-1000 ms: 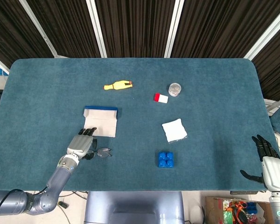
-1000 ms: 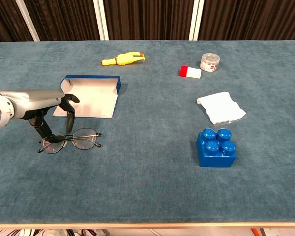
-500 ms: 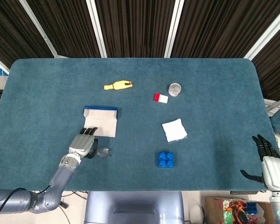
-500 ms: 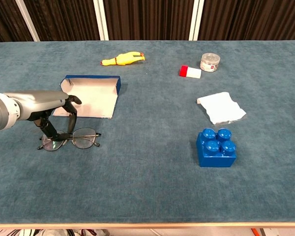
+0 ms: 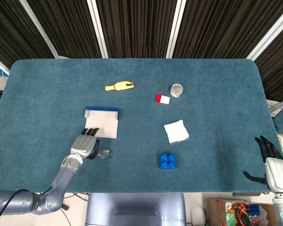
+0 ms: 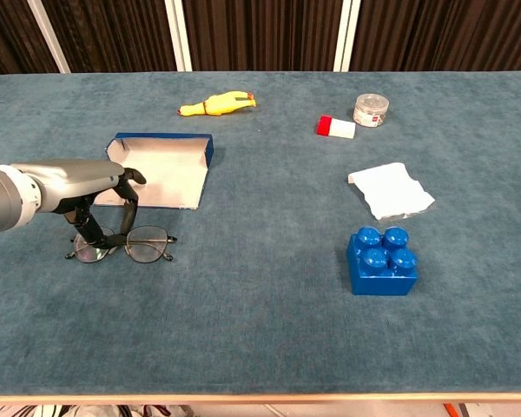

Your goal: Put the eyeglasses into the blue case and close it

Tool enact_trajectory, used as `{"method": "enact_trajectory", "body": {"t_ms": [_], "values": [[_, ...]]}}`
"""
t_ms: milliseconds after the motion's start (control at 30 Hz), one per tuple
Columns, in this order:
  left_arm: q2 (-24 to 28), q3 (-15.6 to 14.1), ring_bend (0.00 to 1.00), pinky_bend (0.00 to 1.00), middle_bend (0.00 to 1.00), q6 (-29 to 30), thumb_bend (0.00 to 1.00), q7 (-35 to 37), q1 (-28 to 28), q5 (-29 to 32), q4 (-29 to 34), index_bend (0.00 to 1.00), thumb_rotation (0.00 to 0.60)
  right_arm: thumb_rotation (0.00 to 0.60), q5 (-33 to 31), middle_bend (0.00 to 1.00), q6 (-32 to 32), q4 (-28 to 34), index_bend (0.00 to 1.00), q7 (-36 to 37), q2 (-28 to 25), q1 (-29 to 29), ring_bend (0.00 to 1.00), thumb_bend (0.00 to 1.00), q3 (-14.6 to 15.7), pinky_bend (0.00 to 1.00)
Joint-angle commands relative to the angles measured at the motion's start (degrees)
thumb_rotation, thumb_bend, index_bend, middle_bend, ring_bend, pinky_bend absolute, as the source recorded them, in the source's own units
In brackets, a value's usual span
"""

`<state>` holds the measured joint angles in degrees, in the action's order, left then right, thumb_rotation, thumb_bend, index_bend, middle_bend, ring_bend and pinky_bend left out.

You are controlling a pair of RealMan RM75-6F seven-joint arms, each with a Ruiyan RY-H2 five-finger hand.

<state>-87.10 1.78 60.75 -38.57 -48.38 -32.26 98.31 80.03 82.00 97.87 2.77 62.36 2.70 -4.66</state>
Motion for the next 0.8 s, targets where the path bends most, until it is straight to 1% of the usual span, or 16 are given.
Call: {"method": "enact_trajectory", "body": {"t_ms": [33,267,367,633,800], "values": [[-0.02,0.04,0.0,0.0,0.05,-0.02,0.38,0.05,0.08,0.01,0.14,0.58,0.6,0.6,-0.03,0.0,0.01,0.03,0.02,0.1,-0.02,-0.01,0.06,0.04,-0.02,0.19],[0.27,0.22,0.0,0.0,0.06,0.43,0.42,-0.12,0.2,-0.17,0.35,0.59,0.6,0.6,-0.08,0.0,-0.1,0.06,0.02,0.31,-0.05,0.01,0.06,0.04,-0.01,0.19],[0.54,0.54,0.0,0.0,0.06,0.34,0.42,0.0,0.2,0.39,0.58,0.59,0.6,0.6,-0.08,0.0,-0.14,0.11,0.02,0.4,-0.07,0.02,0.06,0.04,-0.01,0.19],[1.13,2.2,0.0,0.0,0.06,2.66,0.42,-2.15,-0.93,0.71,1.27,0.59,0.6,0.6,-0.2,0.0,-0.34,0.28,0.02,0.6,-0.11,0.04,0.06,0.04,0.02,0.19],[0.58,4.24,0.0,0.0,0.06,4.18,0.42,-4.66,-2.57,2.77,0.43,0.59,0.6,0.6,-0.24,0.0,-0.42,0.37,0.02,0.59,-0.12,0.05,0.06,0.04,0.07,0.19]]}}
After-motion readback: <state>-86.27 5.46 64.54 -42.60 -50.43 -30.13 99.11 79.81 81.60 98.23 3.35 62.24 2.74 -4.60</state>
